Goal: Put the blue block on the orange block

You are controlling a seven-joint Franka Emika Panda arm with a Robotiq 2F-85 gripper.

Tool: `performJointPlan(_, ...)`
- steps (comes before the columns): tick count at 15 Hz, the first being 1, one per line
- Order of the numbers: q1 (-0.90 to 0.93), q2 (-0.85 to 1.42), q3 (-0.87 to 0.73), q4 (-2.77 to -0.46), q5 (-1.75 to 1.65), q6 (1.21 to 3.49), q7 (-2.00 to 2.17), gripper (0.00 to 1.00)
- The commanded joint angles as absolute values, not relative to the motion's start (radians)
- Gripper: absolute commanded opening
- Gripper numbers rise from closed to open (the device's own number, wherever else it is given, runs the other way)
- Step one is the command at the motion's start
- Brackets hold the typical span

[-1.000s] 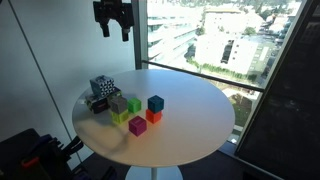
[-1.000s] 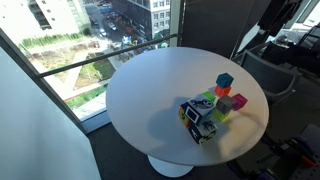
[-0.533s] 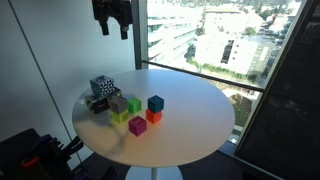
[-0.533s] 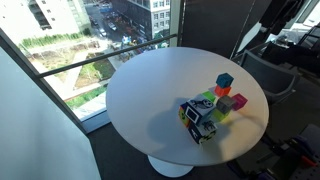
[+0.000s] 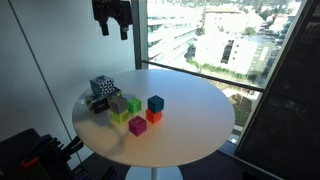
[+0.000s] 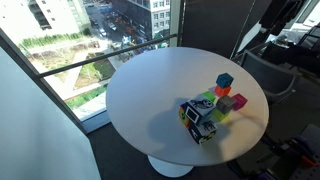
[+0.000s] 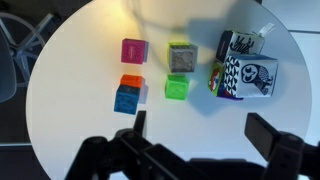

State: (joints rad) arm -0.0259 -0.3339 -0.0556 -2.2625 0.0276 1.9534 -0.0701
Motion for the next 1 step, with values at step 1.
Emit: performJointPlan(1,-0.028,-0.333,-0.054,-2.26,0.028,1.951,-0.071,1.0)
